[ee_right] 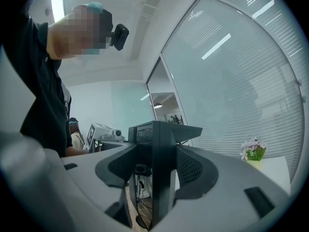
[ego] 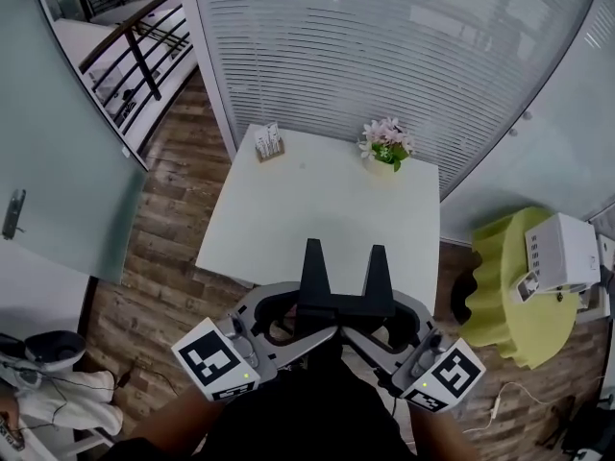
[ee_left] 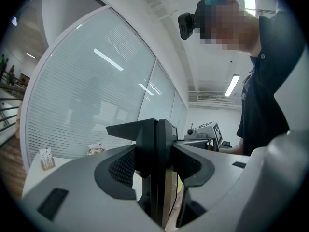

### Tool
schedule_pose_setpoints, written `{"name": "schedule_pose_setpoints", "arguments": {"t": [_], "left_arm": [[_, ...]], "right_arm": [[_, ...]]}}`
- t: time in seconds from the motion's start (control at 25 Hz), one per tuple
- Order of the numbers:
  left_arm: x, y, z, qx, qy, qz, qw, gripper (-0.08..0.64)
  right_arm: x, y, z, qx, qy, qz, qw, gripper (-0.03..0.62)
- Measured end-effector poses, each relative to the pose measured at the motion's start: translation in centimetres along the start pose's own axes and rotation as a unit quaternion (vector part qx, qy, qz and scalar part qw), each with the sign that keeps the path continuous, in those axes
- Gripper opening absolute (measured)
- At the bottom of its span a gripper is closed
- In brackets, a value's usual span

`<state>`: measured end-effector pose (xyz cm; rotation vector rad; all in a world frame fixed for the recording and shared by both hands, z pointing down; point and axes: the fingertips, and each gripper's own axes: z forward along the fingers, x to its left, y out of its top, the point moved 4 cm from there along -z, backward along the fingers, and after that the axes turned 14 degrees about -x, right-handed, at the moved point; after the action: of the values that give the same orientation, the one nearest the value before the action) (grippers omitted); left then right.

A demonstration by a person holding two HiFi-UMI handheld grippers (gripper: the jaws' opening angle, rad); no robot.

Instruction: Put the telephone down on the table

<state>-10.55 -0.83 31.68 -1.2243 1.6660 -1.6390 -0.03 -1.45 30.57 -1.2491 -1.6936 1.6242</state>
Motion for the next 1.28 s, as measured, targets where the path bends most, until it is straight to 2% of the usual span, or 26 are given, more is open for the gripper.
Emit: {"name": "schedule_pose_setpoints", "arguments": {"t": [0.2, 0.32, 0.52, 0.92, 1.28], "left_arm": [[2.8, 0.0, 2.0, -0.002, 0.021, -0.011, 0.9997, 0.232], [4.6, -1.0, 3.3, 0.012, 0.017, -0.016, 0.9997, 0.232], [7.7, -2.7, 6.1, 0.029, 0.028, -0.038, 0.9985, 0.232], [12.0, -4.9, 11.3, 0.058, 0.049, -0.058, 0.9954, 0.232], [15.7, -9.2, 14.4, 0.087, 0.068, -0.104, 0.9885, 0.232]], "right_arm": [[-3.2, 0.0, 1.4, 0.001, 0.006, 0.011, 1.0, 0.259], [-5.7, -0.6, 1.9, 0.007, 0.005, 0.021, 1.0, 0.259], [-10.2, -1.5, 2.5, 0.017, 0.0, 0.042, 0.999, 0.26], [-17.4, -3.0, 2.6, 0.031, 0.001, 0.083, 0.996, 0.26], [-23.2, -6.5, 2.2, 0.051, -0.008, 0.138, 0.989, 0.258]]}}
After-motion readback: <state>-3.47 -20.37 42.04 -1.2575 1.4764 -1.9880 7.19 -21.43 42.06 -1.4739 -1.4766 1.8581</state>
